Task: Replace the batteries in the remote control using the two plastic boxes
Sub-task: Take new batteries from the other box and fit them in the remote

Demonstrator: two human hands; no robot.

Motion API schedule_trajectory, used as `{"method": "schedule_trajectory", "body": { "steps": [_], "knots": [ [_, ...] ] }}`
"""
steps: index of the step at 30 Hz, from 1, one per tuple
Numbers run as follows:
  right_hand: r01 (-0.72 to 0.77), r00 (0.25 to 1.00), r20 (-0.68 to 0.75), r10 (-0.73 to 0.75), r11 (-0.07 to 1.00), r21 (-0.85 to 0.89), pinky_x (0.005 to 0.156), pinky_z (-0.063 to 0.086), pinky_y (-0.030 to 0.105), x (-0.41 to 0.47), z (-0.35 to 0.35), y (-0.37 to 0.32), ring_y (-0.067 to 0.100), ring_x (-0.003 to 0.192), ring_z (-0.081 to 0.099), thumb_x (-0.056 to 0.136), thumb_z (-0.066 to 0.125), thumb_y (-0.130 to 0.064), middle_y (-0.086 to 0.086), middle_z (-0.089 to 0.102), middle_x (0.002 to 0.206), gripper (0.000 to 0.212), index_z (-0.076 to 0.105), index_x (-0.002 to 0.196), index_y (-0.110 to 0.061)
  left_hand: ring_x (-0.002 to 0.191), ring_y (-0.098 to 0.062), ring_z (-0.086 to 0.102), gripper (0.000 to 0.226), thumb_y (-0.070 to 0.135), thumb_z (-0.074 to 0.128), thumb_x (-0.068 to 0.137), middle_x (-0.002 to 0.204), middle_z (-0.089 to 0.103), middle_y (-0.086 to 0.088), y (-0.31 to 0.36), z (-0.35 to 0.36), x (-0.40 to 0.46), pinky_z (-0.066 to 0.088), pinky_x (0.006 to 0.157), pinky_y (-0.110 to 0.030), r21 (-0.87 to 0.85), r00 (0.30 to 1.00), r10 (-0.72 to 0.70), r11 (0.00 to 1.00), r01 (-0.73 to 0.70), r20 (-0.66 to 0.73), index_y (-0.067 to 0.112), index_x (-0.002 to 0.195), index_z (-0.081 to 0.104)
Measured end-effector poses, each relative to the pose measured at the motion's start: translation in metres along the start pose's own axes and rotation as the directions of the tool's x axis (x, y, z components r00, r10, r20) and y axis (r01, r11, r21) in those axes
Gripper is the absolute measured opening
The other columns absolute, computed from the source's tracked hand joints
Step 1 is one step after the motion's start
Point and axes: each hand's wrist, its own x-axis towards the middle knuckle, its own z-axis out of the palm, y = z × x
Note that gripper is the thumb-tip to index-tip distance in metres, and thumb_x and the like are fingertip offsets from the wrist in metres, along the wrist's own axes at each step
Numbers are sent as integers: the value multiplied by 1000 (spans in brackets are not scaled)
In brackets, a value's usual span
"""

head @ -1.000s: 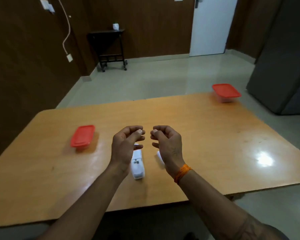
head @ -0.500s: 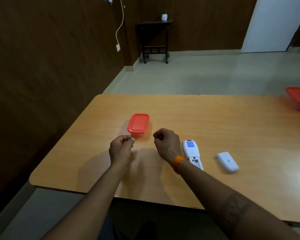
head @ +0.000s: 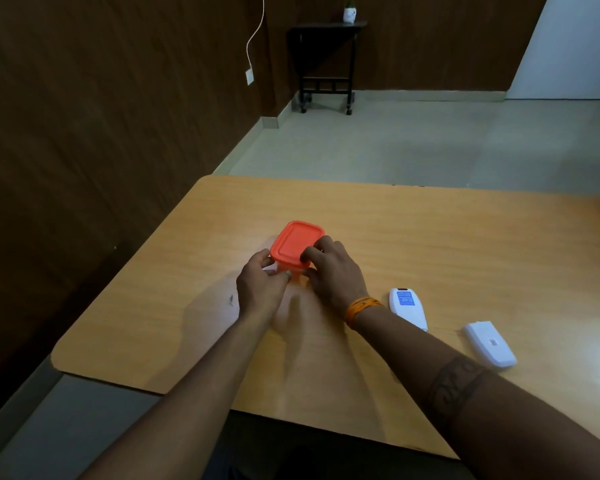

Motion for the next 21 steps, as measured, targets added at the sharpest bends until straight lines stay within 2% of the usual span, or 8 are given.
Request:
{"method": "schedule_trajectory", "body": {
  "steps": [2,4,6,8,12,15,18,21],
  "knots": [
    [-6,999,-45,9,998,57,68,57,45,-10,-4,0,30,104,55,95,69,-24,9,59,118,20,64,113,-17,120,-20,64,73,18,84,81,137,67,-3,1,4,-3,52,99,-33,49,999,49,998,-49,15,19,148,54],
    [-52,993,-94,67,986,156,78,55,40,-21,-11,-3,29,107,56,96,68,-24,8,62,119,19,65,114,-16,134,-24,57,87,21,85,79,146,60,-5,5,8,-8,46,102,-31,114,993,99,988,-106,62,17,155,44],
    [-108,980,-132,148,957,269,85,49,34,-31,-23,-8,26,107,57,98,66,-24,6,65,117,18,66,115,-16,142,-29,50,100,29,86,79,155,52,-9,11,12,-19,44,107,-34,161,983,149,973,-164,105,15,162,31],
    [-138,967,-153,205,921,365,83,48,31,-41,-37,-13,22,102,59,99,66,-25,4,67,111,16,67,112,-16,144,-33,47,106,40,86,81,160,46,-11,16,15,-34,45,109,-39,193,977,183,960,-201,108,15,163,23],
    [-122,969,-130,212,862,491,78,54,33,-70,-64,-28,19,95,64,99,65,-23,1,70,101,8,67,104,-17,137,-36,53,92,35,83,85,152,53,-12,16,17,-64,46,95,-30,189,977,196,960,-208,82,13,158,31],
    [-117,972,-125,201,867,484,77,57,34,-91,-73,-33,14,94,65,100,64,-28,-5,71,100,8,65,105,-22,128,-34,59,85,34,84,84,143,59,-12,10,17,-77,52,92,-32,177,974,218,958,-224,56,14,152,38],
    [-110,969,-148,198,881,460,80,54,27,-108,-75,-33,10,95,65,102,60,-36,-8,73,105,19,68,112,-22,124,-31,62,88,38,87,80,139,62,-9,5,16,-91,54,89,-30,140,970,239,960,-242,43,16,152,41],
    [-89,974,-149,170,893,440,82,54,26,-124,-73,-32,12,97,68,104,60,-33,-4,75,110,24,71,119,-19,112,-24,65,81,36,87,80,128,65,-1,-3,19,-104,49,79,-16,114,967,255,960,-255,20,16,146,46]
  ]
}}
